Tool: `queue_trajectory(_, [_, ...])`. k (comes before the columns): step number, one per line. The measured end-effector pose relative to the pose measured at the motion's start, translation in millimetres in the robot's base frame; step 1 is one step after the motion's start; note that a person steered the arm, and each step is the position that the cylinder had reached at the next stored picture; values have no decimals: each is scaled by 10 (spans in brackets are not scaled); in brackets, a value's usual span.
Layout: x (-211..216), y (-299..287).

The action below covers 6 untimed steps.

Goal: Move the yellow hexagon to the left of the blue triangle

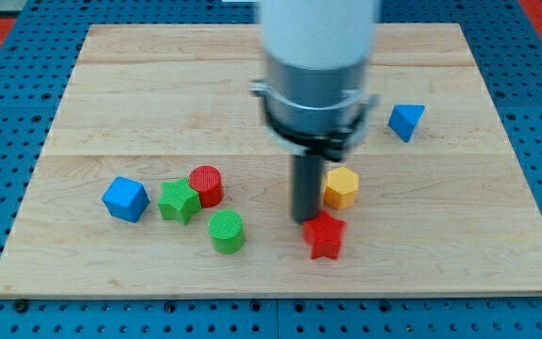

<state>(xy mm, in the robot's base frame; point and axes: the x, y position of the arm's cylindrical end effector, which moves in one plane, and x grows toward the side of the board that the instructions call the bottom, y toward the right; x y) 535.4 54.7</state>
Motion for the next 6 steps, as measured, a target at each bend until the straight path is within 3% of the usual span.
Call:
queue_trajectory(2, [-642, 340])
queue_trajectory(4, [-820, 96])
queue_trajectory(5, [-1033, 669])
queue_trajectory(6, [-638, 768])
